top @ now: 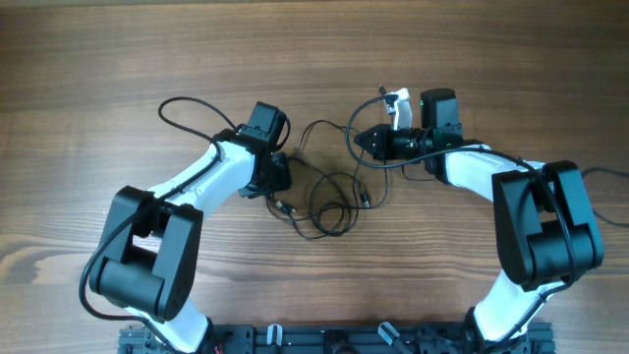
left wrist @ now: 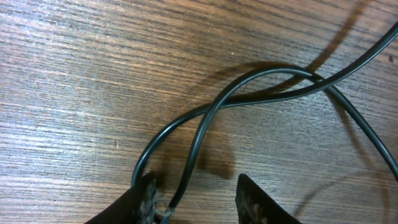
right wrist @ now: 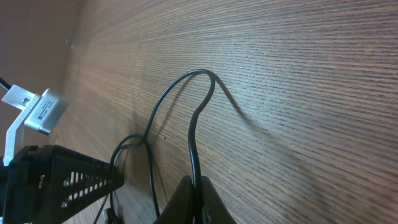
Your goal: Untangle cables
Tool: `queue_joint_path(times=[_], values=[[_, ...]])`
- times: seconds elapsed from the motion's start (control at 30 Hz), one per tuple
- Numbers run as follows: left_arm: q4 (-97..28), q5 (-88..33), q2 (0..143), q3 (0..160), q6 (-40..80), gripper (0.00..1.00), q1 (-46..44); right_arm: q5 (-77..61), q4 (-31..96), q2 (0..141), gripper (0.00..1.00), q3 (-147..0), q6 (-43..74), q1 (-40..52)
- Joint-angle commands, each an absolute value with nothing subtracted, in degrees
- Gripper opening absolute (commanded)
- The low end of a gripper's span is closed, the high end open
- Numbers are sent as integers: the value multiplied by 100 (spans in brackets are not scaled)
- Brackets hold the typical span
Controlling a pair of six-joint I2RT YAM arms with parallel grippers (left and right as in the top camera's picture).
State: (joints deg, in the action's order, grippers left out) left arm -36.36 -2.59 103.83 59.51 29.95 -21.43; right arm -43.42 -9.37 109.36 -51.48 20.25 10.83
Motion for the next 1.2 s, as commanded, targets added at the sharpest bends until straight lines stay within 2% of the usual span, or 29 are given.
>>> queue_joint_path(times=[0.0, 0.13, 0.17, 0.3, 0.4, 0.67, 0.9, 1.03, 1.17], values=[[-3634, -143, 10427, 5887, 3050, 32, -2156, -4287, -934, 10886, 4, -5175, 1929, 1100], [-3321, -336, 10427, 5743, 3052, 6, -2222, -4289, -932, 10886, 4, -5175, 1933, 1100], [-3203, -355, 10427, 5677, 3052, 4, -2246, -4289, -926, 10886, 4, -5175, 1933, 1100], [-3212, -355, 10398, 5631, 3046, 4, -2255, -4292, -891, 10881, 4, -5175, 1931, 1098], [-3782, -355, 10095, 5852, 3050, 4, -1940, -4292, -843, 10626, 4, -5177, 1900, 1035], [-4195, -353, 9306, 5937, 3050, 4, -871, -3601, -742, 8178, 4, -5177, 1938, 436], [-4296, -305, 9312, 5916, 3050, 4, -178, -1619, -34, 5824, 4, -5177, 1949, -624], [-4318, -158, 9312, 5916, 3052, 4, 217, -657, 701, 5085, 4, -5177, 1946, -1389], [-4383, 145, 9312, 5916, 3275, 4, 650, -561, 1253, 4912, 4, -5177, 1951, -2038]])
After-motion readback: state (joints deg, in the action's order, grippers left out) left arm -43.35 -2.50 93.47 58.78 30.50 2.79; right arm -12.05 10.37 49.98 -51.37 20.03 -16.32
